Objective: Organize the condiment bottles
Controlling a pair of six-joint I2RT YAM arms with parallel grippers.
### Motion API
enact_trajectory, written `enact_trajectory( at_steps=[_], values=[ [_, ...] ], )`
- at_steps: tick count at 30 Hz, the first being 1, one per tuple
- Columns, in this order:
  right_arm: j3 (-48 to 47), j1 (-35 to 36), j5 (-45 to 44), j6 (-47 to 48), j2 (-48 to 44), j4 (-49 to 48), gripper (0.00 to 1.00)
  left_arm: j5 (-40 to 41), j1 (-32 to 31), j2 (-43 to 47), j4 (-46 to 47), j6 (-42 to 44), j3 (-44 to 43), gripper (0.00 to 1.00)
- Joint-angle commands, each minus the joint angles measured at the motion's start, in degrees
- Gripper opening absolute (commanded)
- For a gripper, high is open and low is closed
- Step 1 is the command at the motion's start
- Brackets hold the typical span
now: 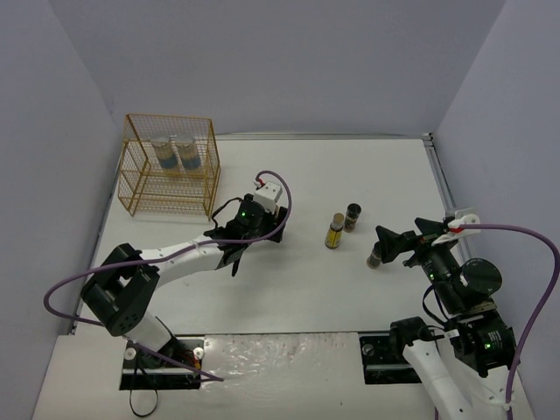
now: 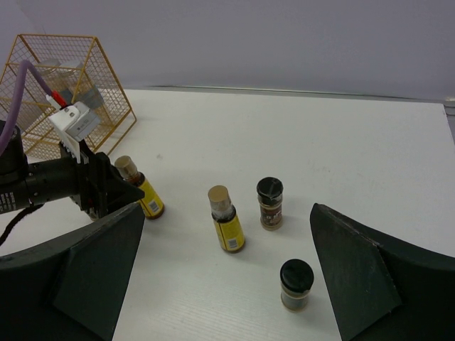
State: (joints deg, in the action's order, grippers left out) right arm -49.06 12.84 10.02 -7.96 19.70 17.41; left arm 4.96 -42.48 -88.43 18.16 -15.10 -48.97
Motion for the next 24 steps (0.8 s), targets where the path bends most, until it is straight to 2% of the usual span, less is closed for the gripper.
enact_trajectory(
  at_steps=[1, 5, 16, 18, 24],
  values=[
    [-0.25, 0.17, 1.26, -0.72, 1.04, -4.28, 1.00, 1.61, -0.27, 1.93, 6.02, 0.11, -3.99, 0.54],
    [-0.13, 0.17, 1.37, -0.83, 1.27, -4.23, 1.00, 2.08, -0.36, 2.10, 6.31, 0.65, -4.03, 0.48],
    [0.19, 0.17, 1.58, -1.29, 0.69, -4.29, 1.00, 2.48, -0.41, 2.73, 8.15, 1.00, -3.44, 0.46],
    [0.19, 0.17, 1.58, -1.35, 0.69, -4.23, 1.00, 2.35, -0.48, 2.66, 8.36, 1.13, -3.50, 0.41],
    [0.19, 0.17, 1.67, -1.53, 0.42, -4.23, 1.00, 2.42, -0.41, 2.72, 9.00, 0.96, -3.51, 0.17]
  ],
)
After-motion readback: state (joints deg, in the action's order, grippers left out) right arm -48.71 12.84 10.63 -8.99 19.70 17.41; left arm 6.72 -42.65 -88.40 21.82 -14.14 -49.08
